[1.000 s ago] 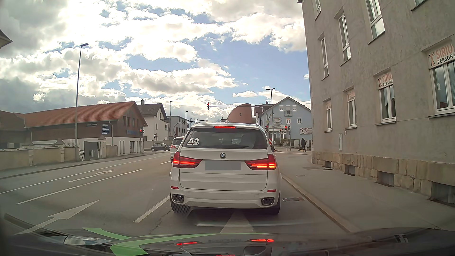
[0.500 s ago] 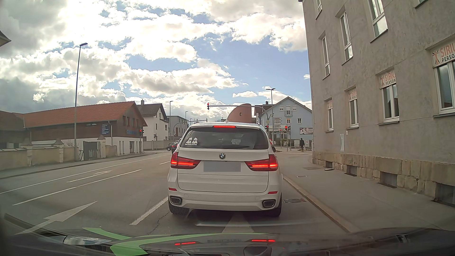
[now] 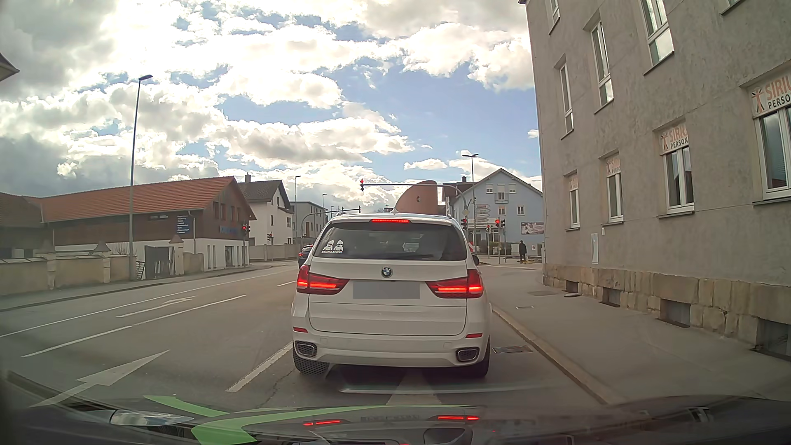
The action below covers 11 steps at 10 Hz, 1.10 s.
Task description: Follow the waypoints while adhering to traffic rules and regulations
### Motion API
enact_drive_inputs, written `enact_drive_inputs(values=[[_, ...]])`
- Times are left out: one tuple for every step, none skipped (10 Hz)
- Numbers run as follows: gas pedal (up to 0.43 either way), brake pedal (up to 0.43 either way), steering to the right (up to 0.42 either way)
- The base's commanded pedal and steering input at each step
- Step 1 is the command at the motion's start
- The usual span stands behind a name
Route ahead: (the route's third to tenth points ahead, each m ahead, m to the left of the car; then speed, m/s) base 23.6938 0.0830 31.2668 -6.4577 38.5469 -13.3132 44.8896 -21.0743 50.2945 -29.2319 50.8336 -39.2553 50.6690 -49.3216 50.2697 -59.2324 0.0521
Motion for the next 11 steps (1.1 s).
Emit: enact_drive_inputs(values=[[0.000, 0.256, -0.004], [0.000, 0.256, -0.004], [0.000, 0.256, -0.004], [0.000, 0.262, -0.004], [0.000, 0.262, -0.004], [0.000, 0.262, -0.004], [0.000, 0.262, -0.004], [0.000, 0.262, -0.004], [0.000, 0.262, -0.004], [0.000, 0.262, -0.004], [0.000, 0.262, -0.004]])
